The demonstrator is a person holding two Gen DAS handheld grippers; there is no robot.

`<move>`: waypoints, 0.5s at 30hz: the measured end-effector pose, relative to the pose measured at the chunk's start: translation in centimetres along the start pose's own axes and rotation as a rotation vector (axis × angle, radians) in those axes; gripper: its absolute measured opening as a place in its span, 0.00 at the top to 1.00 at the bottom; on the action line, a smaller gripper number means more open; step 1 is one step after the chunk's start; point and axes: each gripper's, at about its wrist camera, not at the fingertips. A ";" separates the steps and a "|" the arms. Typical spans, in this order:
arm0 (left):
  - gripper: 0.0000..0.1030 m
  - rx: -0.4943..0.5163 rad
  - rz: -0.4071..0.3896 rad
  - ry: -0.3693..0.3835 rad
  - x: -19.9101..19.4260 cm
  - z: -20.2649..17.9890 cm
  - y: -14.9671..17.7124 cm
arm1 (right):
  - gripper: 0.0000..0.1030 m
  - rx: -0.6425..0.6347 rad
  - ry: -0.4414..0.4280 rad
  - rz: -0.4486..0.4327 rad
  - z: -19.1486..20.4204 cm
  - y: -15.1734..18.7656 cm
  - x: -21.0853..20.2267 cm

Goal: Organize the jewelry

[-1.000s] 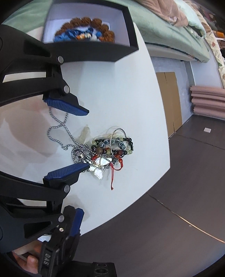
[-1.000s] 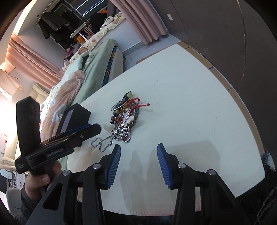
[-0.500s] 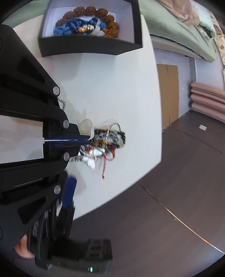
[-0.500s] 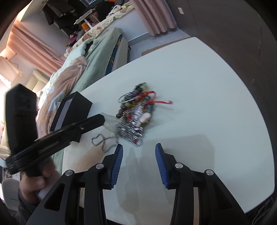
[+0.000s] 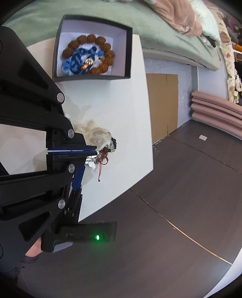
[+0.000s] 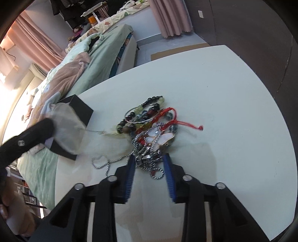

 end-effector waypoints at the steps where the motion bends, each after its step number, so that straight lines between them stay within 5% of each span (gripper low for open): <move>1: 0.98 0.001 -0.010 0.000 -0.6 -0.1 -0.1 | 0.74 -0.001 -0.003 0.000 0.0 0.0 -0.1; 2: 0.98 0.003 -0.018 0.000 -1.1 -0.1 -0.2 | 0.96 -0.008 0.010 0.005 0.0 0.0 -0.1; 15: 0.98 0.032 -0.146 -0.030 -8.4 -0.8 -2.0 | 0.98 0.038 -0.107 -0.093 0.3 -0.9 -7.0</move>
Point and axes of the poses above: each gripper's, at about its wrist camera, not at the fingertips, and x roughly the way its jaws point, z to its left, y to its underside, and after that the axes turned 4 degrees about x, right-handed
